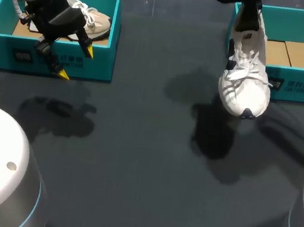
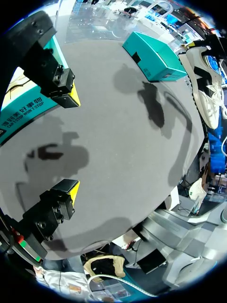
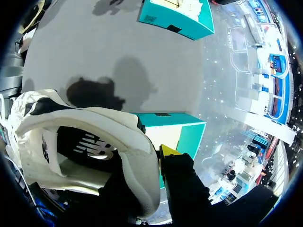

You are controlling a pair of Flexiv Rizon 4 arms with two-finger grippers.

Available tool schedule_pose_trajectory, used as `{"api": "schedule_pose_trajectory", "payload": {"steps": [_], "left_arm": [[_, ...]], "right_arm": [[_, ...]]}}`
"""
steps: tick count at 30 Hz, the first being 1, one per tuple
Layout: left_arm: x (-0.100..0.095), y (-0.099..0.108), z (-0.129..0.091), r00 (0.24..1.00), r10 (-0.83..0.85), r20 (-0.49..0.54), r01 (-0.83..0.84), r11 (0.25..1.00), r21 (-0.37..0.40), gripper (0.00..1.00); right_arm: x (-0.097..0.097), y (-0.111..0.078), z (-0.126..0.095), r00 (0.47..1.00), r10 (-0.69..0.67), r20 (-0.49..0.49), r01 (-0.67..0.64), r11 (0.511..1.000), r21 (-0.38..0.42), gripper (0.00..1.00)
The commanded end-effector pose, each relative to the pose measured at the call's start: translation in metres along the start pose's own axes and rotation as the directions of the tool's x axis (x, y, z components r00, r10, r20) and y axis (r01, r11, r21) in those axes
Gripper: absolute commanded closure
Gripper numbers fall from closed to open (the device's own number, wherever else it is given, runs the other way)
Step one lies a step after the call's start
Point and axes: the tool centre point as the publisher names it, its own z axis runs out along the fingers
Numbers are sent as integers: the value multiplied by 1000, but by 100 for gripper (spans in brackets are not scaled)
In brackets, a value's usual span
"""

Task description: Take the shoe out of the shoebox, open the shoe tongue, remove and reinsert the insole, then place the shoe into the shoebox

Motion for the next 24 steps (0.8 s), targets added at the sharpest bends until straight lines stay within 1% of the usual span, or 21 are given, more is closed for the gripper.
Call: {"api": "schedule_pose_trajectory", "payload": {"steps": [1,2,3,4,5,6,7,8,10,12,24], "left_arm": [[0,0,0,1000,0,-1,0,1000,-2,0],[0,0,0,1000,0,-1,0,1000,-2,0],[0,0,0,1000,0,-1,0,1000,-2,0],[0,0,0,1000,0,-1,0,1000,-2,0],[0,0,0,1000,0,-1,0,1000,-2,0],[0,0,0,1000,0,-1,0,1000,-2,0],[0,0,0,1000,0,-1,0,1000,-2,0],[0,0,0,1000,0,-1,0,1000,-2,0],[0,0,0,1000,0,-1,0,1000,-2,0],[0,0,0,1000,0,-1,0,1000,-2,0],[0,0,0,1000,0,-1,0,1000,-2,0]], "right_arm": [[-31,-54,7,997,-68,-35,69,997,17,100],[-37,-63,10,996,-84,-42,85,996,28,100],[-45,-77,15,995,-98,-33,99,995,20,100],[-55,-96,21,994,-109,-25,110,994,14,100],[-60,-105,24,993,-111,-25,112,994,14,100],[-68,-120,28,992,-126,-19,126,992,0,100],[-77,-138,34,991,-132,12,133,991,-19,100],[-82,-147,38,991,-130,5,130,991,-15,100],[-96,-177,50,990,-139,31,140,990,-28,100],[-103,-196,60,989,-148,2,148,989,1,100],[-103,-196,60,989,-148,2,148,989,1,100]]}}
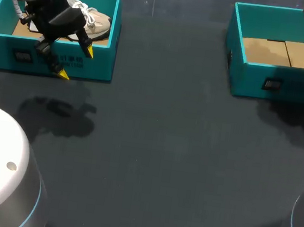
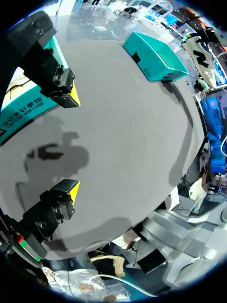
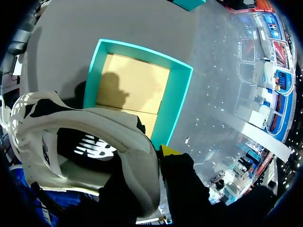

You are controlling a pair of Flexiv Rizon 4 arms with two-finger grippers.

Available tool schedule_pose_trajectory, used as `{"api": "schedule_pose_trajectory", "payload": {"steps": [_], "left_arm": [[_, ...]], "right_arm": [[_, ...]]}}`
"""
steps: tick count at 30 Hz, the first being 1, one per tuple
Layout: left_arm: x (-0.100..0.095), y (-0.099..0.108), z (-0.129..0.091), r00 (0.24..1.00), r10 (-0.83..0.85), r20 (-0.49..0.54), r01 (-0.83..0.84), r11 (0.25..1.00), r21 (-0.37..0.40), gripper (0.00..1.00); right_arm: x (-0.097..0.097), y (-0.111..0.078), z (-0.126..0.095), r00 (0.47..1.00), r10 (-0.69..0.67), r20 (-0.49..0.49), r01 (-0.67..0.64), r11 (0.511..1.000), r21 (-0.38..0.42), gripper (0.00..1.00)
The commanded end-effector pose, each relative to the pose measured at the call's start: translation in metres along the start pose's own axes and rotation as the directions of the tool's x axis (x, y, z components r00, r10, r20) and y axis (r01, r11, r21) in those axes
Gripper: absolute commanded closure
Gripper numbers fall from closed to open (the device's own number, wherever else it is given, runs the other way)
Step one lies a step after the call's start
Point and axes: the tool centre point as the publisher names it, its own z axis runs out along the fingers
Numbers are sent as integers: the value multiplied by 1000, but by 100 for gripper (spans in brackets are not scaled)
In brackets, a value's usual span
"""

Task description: Take the shoe out of the shoebox, open the shoe tongue, remove and reinsert the insole, then place the shoe into the shoebox

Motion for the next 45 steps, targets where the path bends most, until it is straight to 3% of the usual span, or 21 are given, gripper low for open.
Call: {"api": "schedule_pose_trajectory", "payload": {"steps": [1,2,7,11,15,19,22,24,29,31,43,44,45], "left_arm": [[0,0,0,1000,0,-1,0,1000,-2,0],[0,0,0,1000,0,-1,0,1000,-2,0],[0,0,0,1000,0,-1,0,1000,-2,0],[0,0,0,1000,0,-1,0,1000,-2,0],[0,0,0,1000,0,-1,0,1000,-2,0],[0,0,0,1000,0,-1,0,1000,-2,0],[0,0,0,1000,0,-1,0,1000,-2,0],[0,0,0,1000,0,-1,0,1000,-2,0],[0,0,0,1000,0,-1,0,1000,-2,0],[0,0,0,1000,0,-1,0,1000,-2,0],[0,0,0,1000,0,-1,0,1000,-2,0],[0,0,0,1000,0,-1,0,1000,-2,0],[0,0,0,1000,0,-1,0,1000,-2,0]], "right_arm": [[1,1,-3,1000,-1,2,1,1000,6,100],[1,1,-3,1000,-1,2,1,1000,6,100],[13,-57,22,993,115,-23,-114,993,43,100],[21,-96,30,981,193,-30,-191,979,70,100],[29,-119,34,966,256,-39,-251,964,89,100],[36,-124,43,946,319,-61,-313,945,99,100],[40,-125,47,898,434,-65,-424,896,132,100],[44,-125,46,833,551,-47,-538,828,159,100],[58,-121,45,597,801,-42,-782,593,191,100],[65,-119,46,542,838,-55,-818,542,192,100],[65,-119,46,542,838,-55,-818,542,192,100],[66,-120,51,487,873,-23,-834,473,282,100],[68,-121,53,438,898,-33,-861,430,269,100]]}}
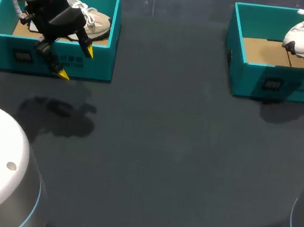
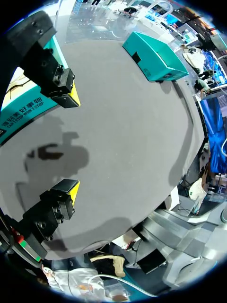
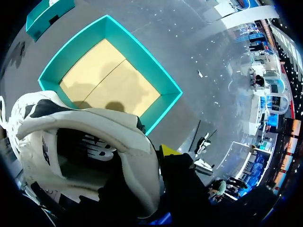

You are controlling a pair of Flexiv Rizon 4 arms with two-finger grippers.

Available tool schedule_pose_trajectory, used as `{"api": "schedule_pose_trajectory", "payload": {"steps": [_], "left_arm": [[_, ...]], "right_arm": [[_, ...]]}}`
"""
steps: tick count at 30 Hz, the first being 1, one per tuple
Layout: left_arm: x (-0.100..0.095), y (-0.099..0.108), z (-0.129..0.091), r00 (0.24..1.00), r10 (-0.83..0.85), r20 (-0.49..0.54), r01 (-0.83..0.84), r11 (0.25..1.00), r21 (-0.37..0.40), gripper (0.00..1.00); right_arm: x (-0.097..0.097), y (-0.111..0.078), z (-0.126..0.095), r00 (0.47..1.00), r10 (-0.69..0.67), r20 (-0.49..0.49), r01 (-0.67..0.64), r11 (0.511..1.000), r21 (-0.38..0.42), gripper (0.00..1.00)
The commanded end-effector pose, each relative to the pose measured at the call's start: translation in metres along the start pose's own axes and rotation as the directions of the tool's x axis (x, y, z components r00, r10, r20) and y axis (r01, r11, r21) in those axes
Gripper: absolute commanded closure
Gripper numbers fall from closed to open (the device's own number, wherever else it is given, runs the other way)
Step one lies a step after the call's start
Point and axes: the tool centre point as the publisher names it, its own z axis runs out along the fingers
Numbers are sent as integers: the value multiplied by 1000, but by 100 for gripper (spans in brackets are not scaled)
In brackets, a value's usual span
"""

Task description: Take the shoe out of the shoebox, open the shoe tongue, remove and reinsert the insole, then place the shoe into the shoebox

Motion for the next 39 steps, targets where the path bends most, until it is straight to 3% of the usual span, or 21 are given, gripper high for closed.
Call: {"api": "schedule_pose_trajectory", "payload": {"steps": [1,3,6,11,24,36,39], "left_arm": [[0,0,0,1000,0,-1,0,1000,-2,0],[0,0,0,1000,0,-1,0,1000,-2,0],[0,0,0,1000,0,-1,0,1000,-2,0],[0,0,0,1000,0,-1,0,1000,-2,0],[0,0,0,1000,0,-1,0,1000,-2,0],[0,0,0,1000,0,-1,0,1000,-2,0],[0,0,0,1000,0,-1,0,1000,-2,0]], "right_arm": [[-3,-4,5,984,177,-20,-176,984,39,100],[0,-7,7,963,269,15,-269,960,81,100],[9,-12,7,923,380,58,-384,920,78,100],[19,-19,9,849,525,58,-527,850,25,100],[19,-19,9,849,525,58,-527,850,25,100],[36,-15,47,785,614,84,-618,786,25,100],[41,-15,54,761,636,130,-644,764,31,100]]}}
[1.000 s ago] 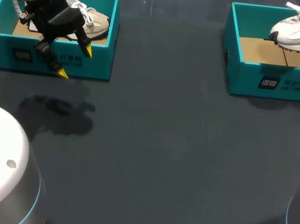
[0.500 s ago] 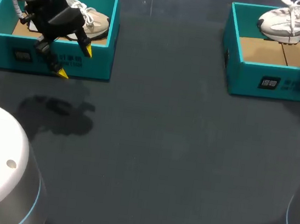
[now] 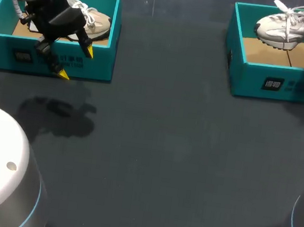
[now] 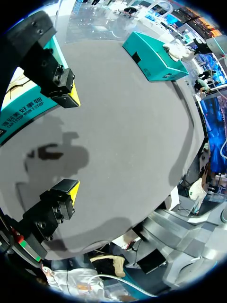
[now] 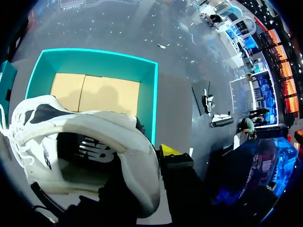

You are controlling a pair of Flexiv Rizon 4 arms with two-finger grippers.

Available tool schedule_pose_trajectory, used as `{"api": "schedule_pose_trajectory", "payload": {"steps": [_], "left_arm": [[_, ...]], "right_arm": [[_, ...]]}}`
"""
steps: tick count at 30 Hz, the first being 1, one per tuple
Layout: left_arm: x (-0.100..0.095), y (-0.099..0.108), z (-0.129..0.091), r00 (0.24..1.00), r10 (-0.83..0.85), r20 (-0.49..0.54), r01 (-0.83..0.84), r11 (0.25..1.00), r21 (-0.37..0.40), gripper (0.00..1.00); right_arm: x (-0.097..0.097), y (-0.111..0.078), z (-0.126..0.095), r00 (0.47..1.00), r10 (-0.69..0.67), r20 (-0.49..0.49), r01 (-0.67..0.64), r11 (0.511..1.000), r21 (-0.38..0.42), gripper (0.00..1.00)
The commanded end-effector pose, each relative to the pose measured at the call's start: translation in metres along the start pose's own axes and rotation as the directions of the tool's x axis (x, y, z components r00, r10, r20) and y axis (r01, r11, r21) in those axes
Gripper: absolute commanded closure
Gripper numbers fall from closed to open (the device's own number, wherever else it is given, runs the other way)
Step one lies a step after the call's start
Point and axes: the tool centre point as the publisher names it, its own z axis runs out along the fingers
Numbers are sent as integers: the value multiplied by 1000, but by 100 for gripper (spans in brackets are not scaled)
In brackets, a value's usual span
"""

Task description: Take the shoe out of the shoebox, open the shoe tongue, remove and reinsert the insole, then place the shoe into the shoebox

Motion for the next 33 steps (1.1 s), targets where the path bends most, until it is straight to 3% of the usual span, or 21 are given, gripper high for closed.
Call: {"api": "schedule_pose_trajectory", "payload": {"steps": [1,15,33], "left_arm": [[0,0,0,1000,1,-1,-1,1000,-2,0],[0,0,0,1000,1,-1,-1,1000,-2,0],[0,0,0,1000,1,-1,-1,1000,-2,0]], "right_arm": [[5,-4,9,998,37,57,-37,999,-4,100],[5,-4,9,998,37,57,-37,999,-4,100],[22,-23,45,994,84,65,-84,996,7,100]]}}
